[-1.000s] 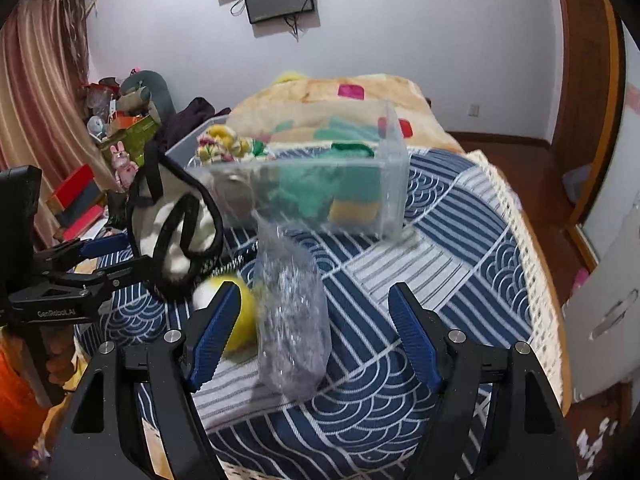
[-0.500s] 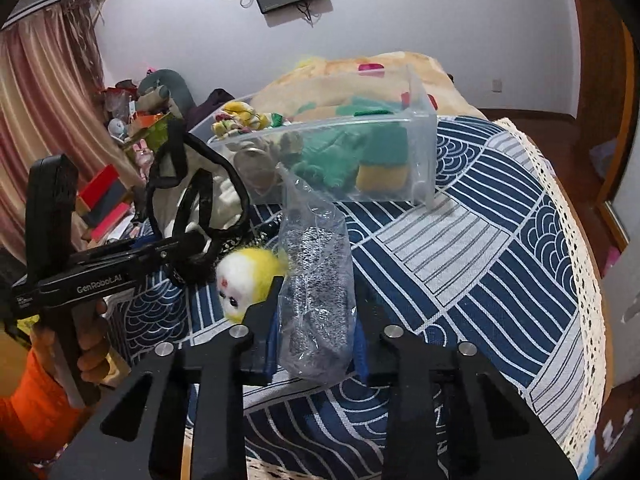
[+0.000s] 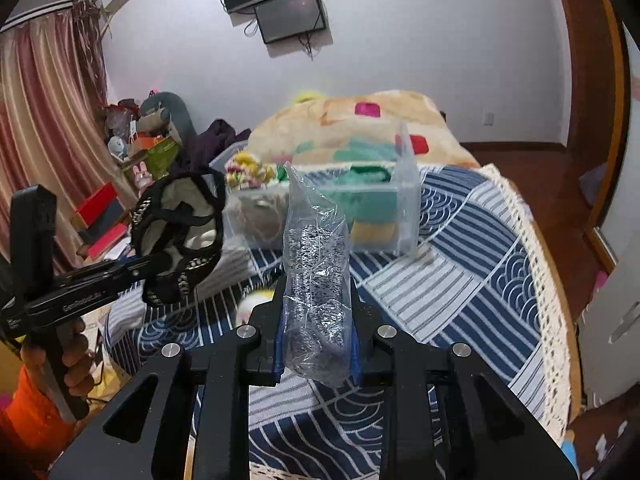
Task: Organize soft objects
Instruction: 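Carry the scrubber bag into the box with the right tool while the left drops the black garment in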
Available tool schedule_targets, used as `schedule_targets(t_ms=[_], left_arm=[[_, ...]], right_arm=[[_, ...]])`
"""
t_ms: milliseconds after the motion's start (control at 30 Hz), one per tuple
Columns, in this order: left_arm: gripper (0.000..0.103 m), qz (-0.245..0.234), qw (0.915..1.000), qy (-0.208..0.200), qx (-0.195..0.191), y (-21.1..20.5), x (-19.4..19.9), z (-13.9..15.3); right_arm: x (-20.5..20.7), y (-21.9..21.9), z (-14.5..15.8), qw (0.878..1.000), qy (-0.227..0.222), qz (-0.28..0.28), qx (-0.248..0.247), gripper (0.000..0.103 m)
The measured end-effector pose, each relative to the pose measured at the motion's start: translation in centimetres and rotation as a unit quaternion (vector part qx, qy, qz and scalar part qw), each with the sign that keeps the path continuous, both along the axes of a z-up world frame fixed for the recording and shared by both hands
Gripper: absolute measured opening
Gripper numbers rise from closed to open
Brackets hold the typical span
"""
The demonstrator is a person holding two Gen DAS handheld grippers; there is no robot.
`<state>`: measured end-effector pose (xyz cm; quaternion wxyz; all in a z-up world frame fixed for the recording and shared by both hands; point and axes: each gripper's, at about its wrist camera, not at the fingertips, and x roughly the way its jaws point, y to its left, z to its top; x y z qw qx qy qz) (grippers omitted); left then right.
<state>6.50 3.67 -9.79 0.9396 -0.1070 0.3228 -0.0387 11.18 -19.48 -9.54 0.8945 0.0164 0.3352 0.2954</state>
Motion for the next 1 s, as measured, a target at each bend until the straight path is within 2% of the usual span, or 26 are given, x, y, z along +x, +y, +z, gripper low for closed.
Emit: schedule_targets(t_ms=[333,500,767,1000], left_arm=[[0.020,0.020,0.9970,-0.059,0.046,0.5,1.3,4.0],[0.020,0.024,0.9956,-0.070,0.057,0.7,2.6,4.9],[0.020,0.033,0.9973,-0.047,0.045,2.6,6.0,4.6],[0.020,0.033,0.9969,-0.016,0.070,2.7,9.2,3.3]], right_arm=[[1.3,0.6,3.4,0.998,-0.052,-0.007,0.027,0.022],[2.4,1.7,5.1,0.996,-0.081,-0.002,0.026,0.022],[4.9,4.1,6.4,0.994,-0.105,0.006,0.008,0.022],[8.2,6.5,5.2,0.997,-0.080,0.017,-0.013,0.022]])
